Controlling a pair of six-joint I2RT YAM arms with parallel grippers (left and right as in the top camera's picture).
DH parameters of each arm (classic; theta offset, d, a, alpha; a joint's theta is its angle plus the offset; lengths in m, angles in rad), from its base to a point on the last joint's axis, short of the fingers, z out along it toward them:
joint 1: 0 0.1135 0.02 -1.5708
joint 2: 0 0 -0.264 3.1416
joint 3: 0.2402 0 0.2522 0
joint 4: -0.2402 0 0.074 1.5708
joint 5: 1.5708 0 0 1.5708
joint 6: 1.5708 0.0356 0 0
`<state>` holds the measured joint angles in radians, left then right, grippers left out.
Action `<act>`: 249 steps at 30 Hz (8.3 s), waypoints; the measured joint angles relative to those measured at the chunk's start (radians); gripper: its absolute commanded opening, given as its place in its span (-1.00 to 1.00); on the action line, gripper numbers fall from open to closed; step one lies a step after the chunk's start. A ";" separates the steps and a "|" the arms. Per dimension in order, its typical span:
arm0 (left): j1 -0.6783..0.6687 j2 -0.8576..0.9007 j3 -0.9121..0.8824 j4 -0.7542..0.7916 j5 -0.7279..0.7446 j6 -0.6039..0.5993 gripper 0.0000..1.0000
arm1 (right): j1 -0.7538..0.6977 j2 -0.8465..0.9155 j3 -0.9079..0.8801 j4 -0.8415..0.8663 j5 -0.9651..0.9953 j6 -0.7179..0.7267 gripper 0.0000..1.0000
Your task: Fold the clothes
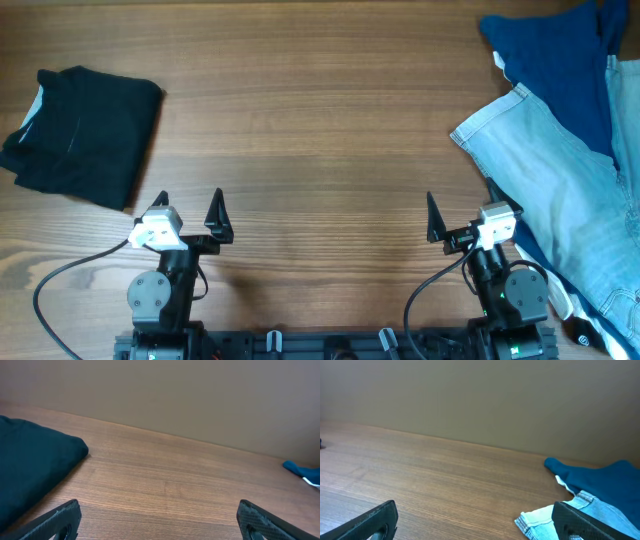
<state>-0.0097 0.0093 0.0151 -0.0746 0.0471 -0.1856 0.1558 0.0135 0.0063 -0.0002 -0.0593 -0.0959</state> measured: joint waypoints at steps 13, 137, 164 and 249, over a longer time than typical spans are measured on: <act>0.000 0.000 0.000 0.000 0.000 0.000 1.00 | 0.000 0.000 0.000 0.000 0.000 0.015 1.00; 0.000 0.860 0.708 -0.561 0.004 -0.061 1.00 | 0.387 1.597 1.225 -0.008 -0.040 0.232 0.57; -0.668 1.642 0.718 -0.050 0.362 -0.692 0.40 | 0.023 1.380 1.229 -0.780 0.265 0.257 0.99; 0.187 1.261 0.763 -0.415 -0.058 -0.350 -0.92 | 0.214 1.789 1.441 -0.492 -0.119 0.224 -0.11</act>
<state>0.1772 1.2705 0.7780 -0.4900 -0.0105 -0.5358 0.3695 1.8027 1.4471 -0.4927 -0.1787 0.1276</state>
